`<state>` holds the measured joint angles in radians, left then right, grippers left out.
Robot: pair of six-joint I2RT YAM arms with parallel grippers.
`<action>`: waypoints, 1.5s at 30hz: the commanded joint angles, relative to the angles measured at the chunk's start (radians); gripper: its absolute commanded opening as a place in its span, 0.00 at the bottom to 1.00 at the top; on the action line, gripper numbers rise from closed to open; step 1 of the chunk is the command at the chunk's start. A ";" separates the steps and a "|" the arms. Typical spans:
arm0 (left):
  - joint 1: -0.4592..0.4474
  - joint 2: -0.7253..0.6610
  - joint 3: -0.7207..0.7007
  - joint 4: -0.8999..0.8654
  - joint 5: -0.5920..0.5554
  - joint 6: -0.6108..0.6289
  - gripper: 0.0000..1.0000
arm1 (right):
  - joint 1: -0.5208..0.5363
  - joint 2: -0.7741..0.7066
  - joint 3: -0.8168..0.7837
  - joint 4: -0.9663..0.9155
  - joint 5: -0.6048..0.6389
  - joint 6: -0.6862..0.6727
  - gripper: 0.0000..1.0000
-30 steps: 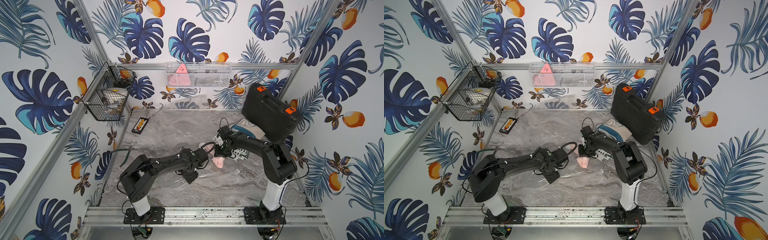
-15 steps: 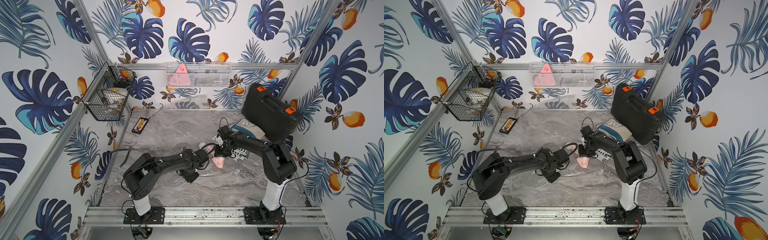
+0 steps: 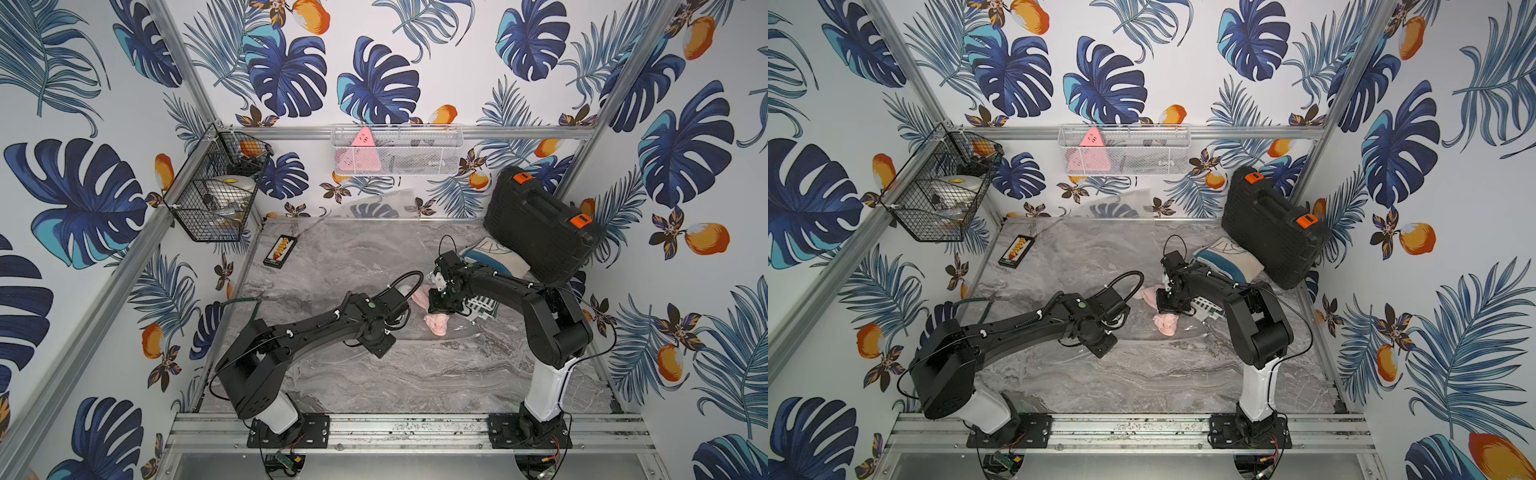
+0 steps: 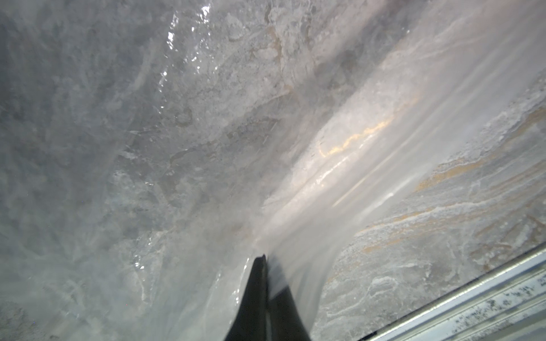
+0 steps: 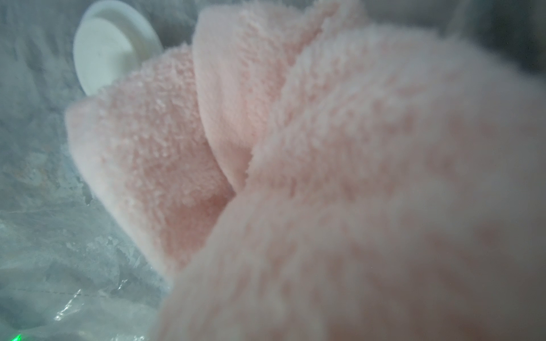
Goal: Place the folded towel into the vacuum bag
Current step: Open the vacuum bag at the center of the board.
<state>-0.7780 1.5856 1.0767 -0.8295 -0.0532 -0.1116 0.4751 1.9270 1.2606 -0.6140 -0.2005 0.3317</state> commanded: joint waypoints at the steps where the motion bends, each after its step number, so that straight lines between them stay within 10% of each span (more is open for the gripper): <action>1: 0.002 0.016 -0.009 -0.008 0.044 -0.020 0.33 | -0.004 0.052 -0.019 -0.058 0.168 -0.003 0.13; 7: 0.001 0.057 -0.006 -0.005 0.000 -0.031 0.52 | -0.004 0.050 -0.020 -0.062 0.170 -0.005 0.13; 19: -0.029 0.108 0.004 0.110 0.111 -0.053 0.54 | 0.002 0.052 -0.003 -0.073 0.176 -0.008 0.13; 25: -0.033 0.115 -0.013 0.135 0.092 -0.058 0.81 | 0.004 0.071 -0.009 -0.062 0.164 -0.003 0.13; 45: -0.078 0.079 -0.023 0.084 0.003 -0.054 0.81 | 0.003 0.076 -0.018 -0.050 0.173 -0.008 0.13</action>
<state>-0.8577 1.6787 1.0504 -0.7052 -0.0345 -0.1810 0.4786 1.9434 1.2747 -0.6262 -0.1967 0.3286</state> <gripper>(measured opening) 0.813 0.229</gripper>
